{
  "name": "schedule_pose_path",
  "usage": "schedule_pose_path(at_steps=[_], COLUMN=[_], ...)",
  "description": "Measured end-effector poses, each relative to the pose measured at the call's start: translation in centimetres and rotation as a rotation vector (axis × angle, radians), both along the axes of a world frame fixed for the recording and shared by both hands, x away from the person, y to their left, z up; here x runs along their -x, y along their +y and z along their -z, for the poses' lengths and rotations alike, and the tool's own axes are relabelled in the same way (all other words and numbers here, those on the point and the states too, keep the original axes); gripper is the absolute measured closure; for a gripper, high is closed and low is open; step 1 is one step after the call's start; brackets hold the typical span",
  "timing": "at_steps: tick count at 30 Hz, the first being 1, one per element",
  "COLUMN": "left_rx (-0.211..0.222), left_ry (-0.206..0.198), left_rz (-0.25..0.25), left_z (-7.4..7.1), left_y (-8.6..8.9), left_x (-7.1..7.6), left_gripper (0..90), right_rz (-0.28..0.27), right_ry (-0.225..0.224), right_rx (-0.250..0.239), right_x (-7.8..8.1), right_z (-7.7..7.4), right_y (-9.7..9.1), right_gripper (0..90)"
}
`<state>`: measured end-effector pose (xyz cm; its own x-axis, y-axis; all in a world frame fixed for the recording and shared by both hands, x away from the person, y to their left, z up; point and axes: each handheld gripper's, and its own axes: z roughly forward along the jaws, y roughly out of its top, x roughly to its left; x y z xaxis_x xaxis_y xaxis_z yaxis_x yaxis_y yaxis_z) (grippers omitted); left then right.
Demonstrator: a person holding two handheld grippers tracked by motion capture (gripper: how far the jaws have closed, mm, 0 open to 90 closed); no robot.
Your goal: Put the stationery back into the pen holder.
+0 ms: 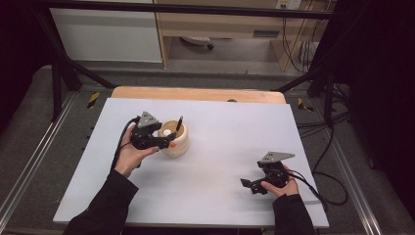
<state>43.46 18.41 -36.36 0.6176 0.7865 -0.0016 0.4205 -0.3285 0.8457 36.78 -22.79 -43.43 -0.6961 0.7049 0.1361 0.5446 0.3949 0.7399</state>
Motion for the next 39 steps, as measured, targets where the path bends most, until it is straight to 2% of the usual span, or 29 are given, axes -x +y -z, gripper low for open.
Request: schedule_pose_path(at_steps=[10,16,22,26,31,39], left_rx=[-0.028,-0.050,-0.055,-0.073,-0.079,-0.116], left_ry=[0.021,0.059,0.090,0.101,0.116,0.152], left_rz=[0.013,0.009,0.006,0.029,0.052,0.082], left_z=[0.4,1.9,3.7,4.6,5.3,6.7], left_y=[2.1,3.4,4.0,4.1,4.0,3.7], left_x=[1.8,2.8,3.6,4.2,4.9,5.8], left_gripper=[15.7,9.2,5.2,4.9,4.2,4.2], right_rz=[0.007,0.015,0.012,0.019,0.033,0.043], right_ry=[0.005,0.013,0.007,-0.001,-0.016,-0.018], right_rx=[-0.003,0.002,0.012,0.012,0.011,0.051], right_x=[0.1,0.1,0.3,0.5,1.0,1.8], right_z=[-0.1,-0.1,-0.2,-0.4,-0.6,-0.4], right_y=[-0.1,0.0,-0.3,-0.7,-1.6,-3.2], right_gripper=[1.1,1.6,7.5,15.5,30.1,55.0])
